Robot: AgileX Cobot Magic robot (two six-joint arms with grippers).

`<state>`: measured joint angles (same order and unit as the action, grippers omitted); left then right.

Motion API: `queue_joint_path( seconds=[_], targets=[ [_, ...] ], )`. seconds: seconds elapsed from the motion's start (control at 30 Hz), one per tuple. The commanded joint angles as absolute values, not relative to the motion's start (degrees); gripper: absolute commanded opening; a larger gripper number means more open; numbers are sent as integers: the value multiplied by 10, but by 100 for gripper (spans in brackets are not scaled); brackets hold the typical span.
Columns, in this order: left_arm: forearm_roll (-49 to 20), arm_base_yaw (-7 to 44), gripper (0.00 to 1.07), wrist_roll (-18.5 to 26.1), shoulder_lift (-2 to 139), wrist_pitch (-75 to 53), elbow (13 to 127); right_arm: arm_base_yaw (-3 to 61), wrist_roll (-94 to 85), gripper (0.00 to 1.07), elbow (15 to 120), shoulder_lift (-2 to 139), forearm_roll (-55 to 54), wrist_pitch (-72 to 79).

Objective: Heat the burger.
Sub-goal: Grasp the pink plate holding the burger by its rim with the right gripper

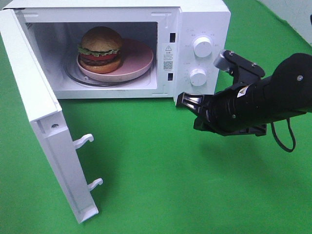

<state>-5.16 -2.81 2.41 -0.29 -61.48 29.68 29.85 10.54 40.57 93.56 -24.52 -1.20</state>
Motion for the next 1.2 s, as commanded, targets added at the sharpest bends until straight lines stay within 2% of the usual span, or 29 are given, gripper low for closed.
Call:
queue_joint_path(
  seconds=[0.03,0.2,0.4,0.63,0.77,0.8,0.83,0.87,0.9,1.03,1.1,1.13,1.17,1.2],
  targets=[
    [-50,-30,100,22,-6,-612,295,296,41,2,406,922,-239,-65],
    [-50,-30,100,22,-6,-612,295,296,-75,2,426,913,-220,-165],
    [-50,-30,100,22,-6,-612,295,296,-241,3,494,913,-138,-314],
    [-50,-30,100,22,-6,-612,295,296,-347,4,528,913,-69,-376],
    [-50,-30,100,22,-6,-612,295,296,-482,5,547,913,-35,-406],
    [-50,-30,100,22,-6,-612,295,296,-561,5,553,913,-29,-407],
    [-50,-30,100,22,-6,-612,295,296,-561,5,553,913,-29,-407],
    [-50,-30,100,22,-6,-612,295,296,-641,6,558,913,-18,-406],
    [-50,-30,100,22,-6,-612,295,296,-641,6,558,913,-18,-406],
    [-50,-30,100,22,-6,-612,295,296,-712,12,566,913,5,-397],
    [-50,-30,100,22,-6,-612,295,296,-722,25,566,913,30,-383],
    [-50,-30,100,22,-6,-612,295,296,-722,25,566,913,30,-383],
    [-50,-30,100,22,-6,-612,295,296,-722,37,566,913,34,-364],
    [-50,-30,100,22,-6,-612,295,296,-722,37,566,913,34,-364]
  ],
)
